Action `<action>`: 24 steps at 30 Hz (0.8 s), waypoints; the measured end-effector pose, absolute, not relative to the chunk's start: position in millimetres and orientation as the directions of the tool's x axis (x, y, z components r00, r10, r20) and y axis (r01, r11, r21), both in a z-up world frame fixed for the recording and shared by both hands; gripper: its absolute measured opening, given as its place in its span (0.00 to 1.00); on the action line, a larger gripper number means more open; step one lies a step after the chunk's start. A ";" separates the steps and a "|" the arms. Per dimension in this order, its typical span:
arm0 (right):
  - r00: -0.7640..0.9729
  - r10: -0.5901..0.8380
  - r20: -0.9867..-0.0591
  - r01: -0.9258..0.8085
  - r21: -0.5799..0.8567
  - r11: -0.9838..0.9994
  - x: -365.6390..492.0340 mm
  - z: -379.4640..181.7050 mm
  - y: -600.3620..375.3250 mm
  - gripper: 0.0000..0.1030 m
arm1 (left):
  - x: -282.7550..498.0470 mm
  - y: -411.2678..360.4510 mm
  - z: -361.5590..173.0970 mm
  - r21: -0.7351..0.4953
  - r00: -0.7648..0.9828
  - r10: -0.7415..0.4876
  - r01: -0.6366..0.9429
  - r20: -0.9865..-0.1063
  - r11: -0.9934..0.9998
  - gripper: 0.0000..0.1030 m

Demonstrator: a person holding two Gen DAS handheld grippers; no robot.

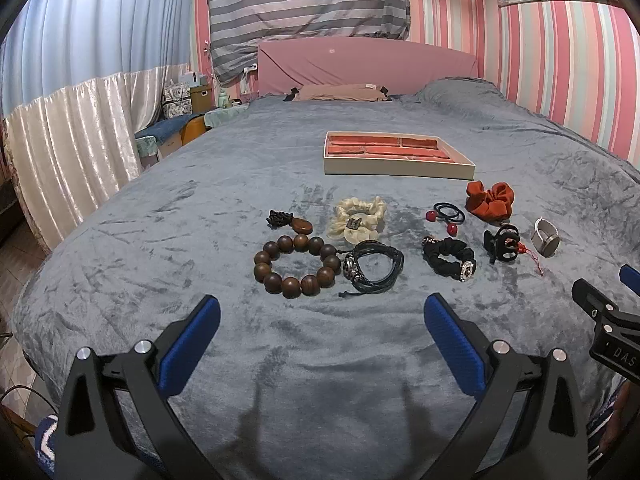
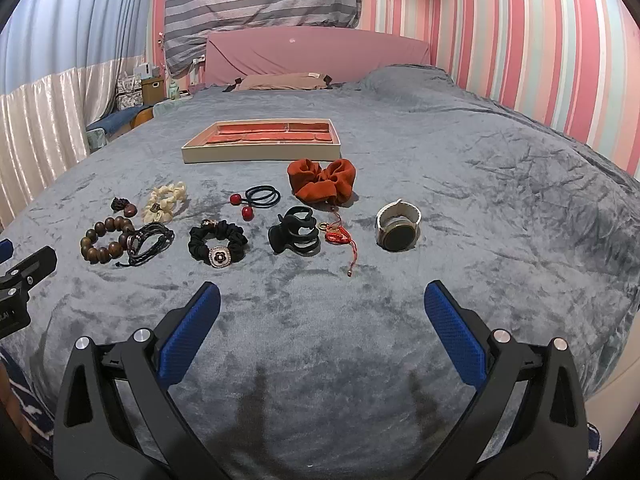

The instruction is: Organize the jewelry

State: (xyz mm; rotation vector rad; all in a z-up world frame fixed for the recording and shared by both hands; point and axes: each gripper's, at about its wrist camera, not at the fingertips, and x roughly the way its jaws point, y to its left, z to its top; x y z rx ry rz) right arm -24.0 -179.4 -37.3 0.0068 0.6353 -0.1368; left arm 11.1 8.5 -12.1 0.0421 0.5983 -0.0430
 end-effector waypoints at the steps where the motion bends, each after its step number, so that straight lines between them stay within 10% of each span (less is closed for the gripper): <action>1: 0.795 -0.125 -0.594 0.130 -0.034 0.991 -23.9 -37.6 -179.9 0.96 | 10.7 9.7 -13.2 0.027 0.826 -0.029 0.053 -0.563 0.998 0.96; 24: 0.818 -0.133 -0.560 0.107 -0.079 0.991 8.3 -45.0 -175.5 0.96 | 29.3 34.6 -21.5 0.023 0.787 -0.022 0.045 -0.616 0.999 0.96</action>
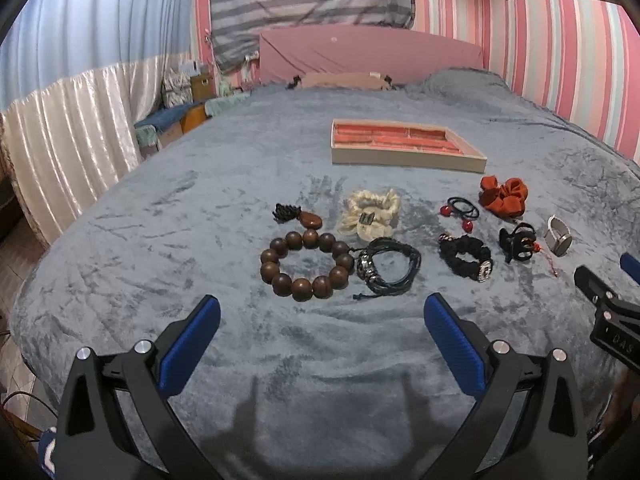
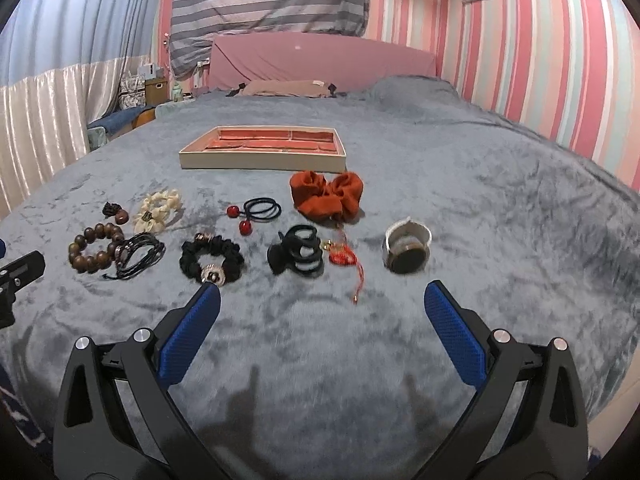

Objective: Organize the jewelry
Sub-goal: 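Grasp the dark wooden bead bracelet with the left tool while the right tool grasps the black claw clip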

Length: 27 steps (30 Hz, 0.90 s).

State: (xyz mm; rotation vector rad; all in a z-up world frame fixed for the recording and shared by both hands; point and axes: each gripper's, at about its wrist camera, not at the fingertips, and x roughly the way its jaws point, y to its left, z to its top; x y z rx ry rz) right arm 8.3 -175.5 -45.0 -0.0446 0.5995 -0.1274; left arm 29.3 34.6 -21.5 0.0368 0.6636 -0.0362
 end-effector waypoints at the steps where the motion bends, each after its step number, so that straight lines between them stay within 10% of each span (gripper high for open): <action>1: 0.814 -0.127 -0.567 0.098 -0.083 0.992 15.2 -46.2 -175.3 0.96 | 33.1 36.4 -20.5 0.029 0.783 -0.012 0.039 -0.622 0.999 0.96; 27: 0.721 -0.091 -0.687 0.082 -0.045 0.996 123.7 -90.1 -183.9 0.96 | 156.2 96.3 -50.0 0.005 0.653 -0.003 0.010 -0.758 1.000 0.96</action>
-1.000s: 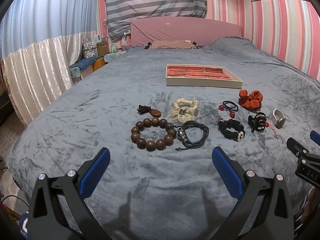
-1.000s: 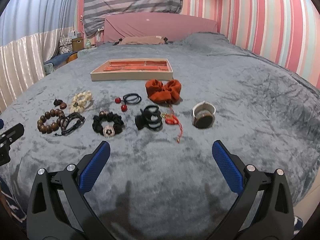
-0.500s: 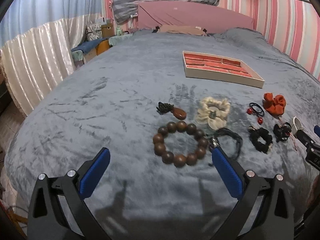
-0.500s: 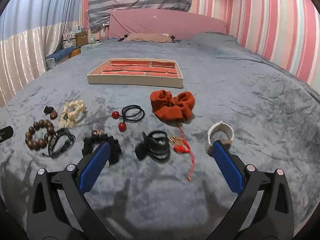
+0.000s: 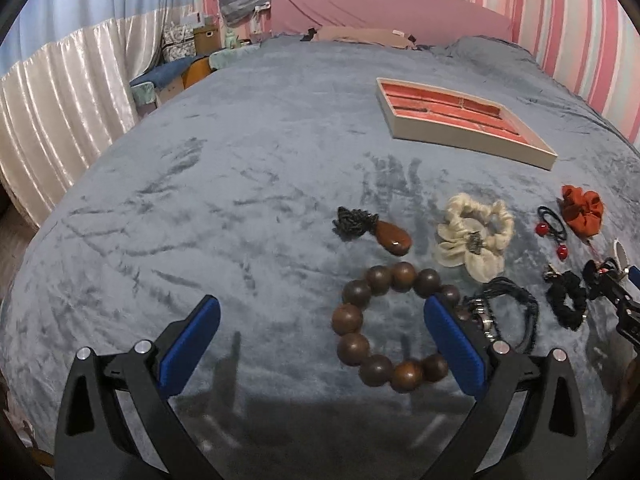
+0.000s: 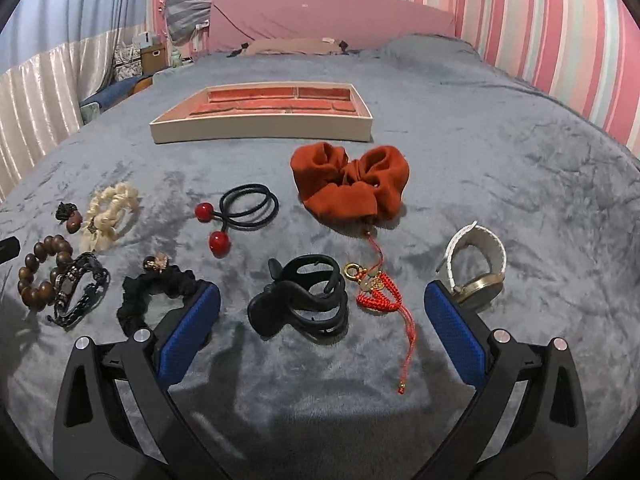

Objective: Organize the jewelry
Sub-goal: 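Grasp the dark wooden bead bracelet with the left tool while the right tool grasps the black claw clip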

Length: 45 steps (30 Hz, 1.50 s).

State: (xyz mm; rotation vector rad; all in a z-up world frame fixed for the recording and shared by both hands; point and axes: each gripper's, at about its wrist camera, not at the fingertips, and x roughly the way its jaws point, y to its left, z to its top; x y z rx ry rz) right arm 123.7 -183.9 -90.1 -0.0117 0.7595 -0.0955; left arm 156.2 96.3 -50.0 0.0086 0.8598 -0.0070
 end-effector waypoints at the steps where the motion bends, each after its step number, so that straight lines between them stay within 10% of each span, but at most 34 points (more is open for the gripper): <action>1: 0.716 -0.091 -0.692 0.083 -0.046 0.996 125.2 -91.9 -184.2 0.96 | 158.4 97.3 -52.4 -0.001 0.644 -0.005 0.007 -0.765 1.000 0.96; 20: 0.663 0.004 -0.748 0.023 0.026 0.999 144.6 -105.1 -191.5 0.63 | 184.4 87.2 -77.9 0.022 0.607 -0.014 0.051 -0.795 0.998 0.95; 45: 0.676 -0.027 -0.737 0.007 -0.030 1.000 141.0 -103.4 -177.7 0.53 | 182.9 79.0 -86.9 0.002 0.615 -0.070 0.117 -0.785 0.993 0.30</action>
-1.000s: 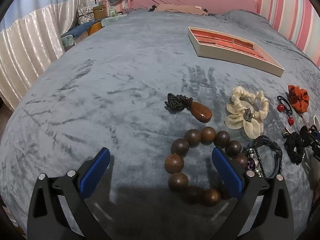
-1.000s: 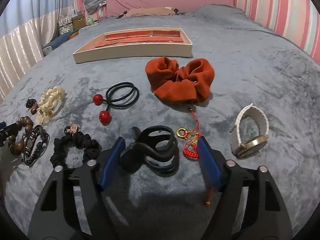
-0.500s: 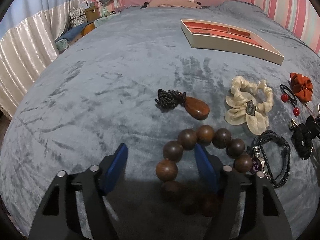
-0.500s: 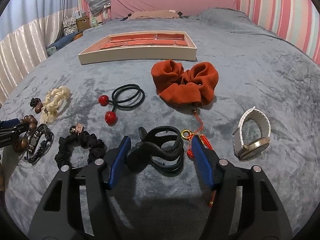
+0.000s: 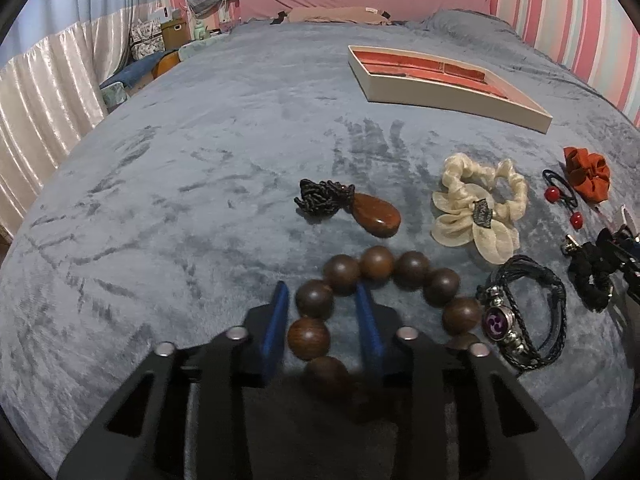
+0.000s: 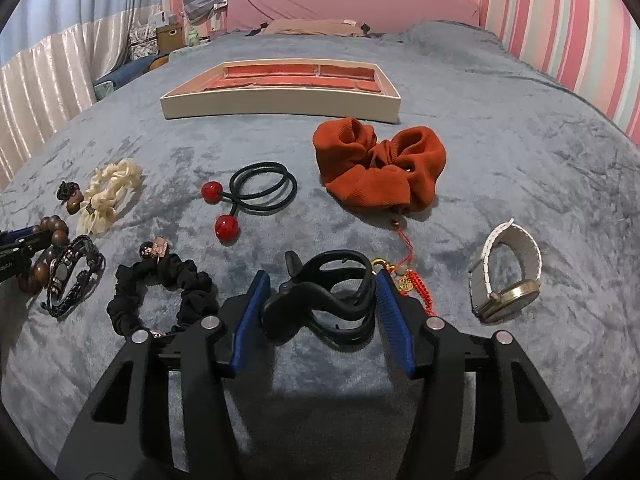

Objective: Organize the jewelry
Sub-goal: 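Grasp the dark wooden bead bracelet with the left tool while the right tool grasps the black claw clip, then carry both items to the brick-lined tray and release them inside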

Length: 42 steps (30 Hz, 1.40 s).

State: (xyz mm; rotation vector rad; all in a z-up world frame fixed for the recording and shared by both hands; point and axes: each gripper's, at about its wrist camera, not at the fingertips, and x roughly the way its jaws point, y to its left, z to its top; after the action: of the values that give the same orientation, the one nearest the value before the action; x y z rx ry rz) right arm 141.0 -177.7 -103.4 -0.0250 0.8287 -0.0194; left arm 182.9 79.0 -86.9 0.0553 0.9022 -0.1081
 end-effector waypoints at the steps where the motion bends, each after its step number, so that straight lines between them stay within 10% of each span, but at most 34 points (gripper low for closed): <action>1: 0.675 -0.020 -0.737 0.009 -0.019 1.000 141.4 -103.3 -179.2 0.53 | 182.8 80.1 -86.8 -0.004 0.615 -0.074 0.115 -0.785 0.993 0.29; 42: 0.758 0.115 -0.643 -0.050 0.119 0.992 225.1 -7.1 -225.0 0.52 | 241.4 9.9 51.0 -0.055 0.779 -0.276 0.298 -0.564 0.953 0.19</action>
State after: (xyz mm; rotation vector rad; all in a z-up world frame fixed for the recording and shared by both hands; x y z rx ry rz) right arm 225.1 -225.0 -7.1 0.0961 0.7058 0.0903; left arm 241.4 9.9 51.0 0.0384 0.6035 -0.3102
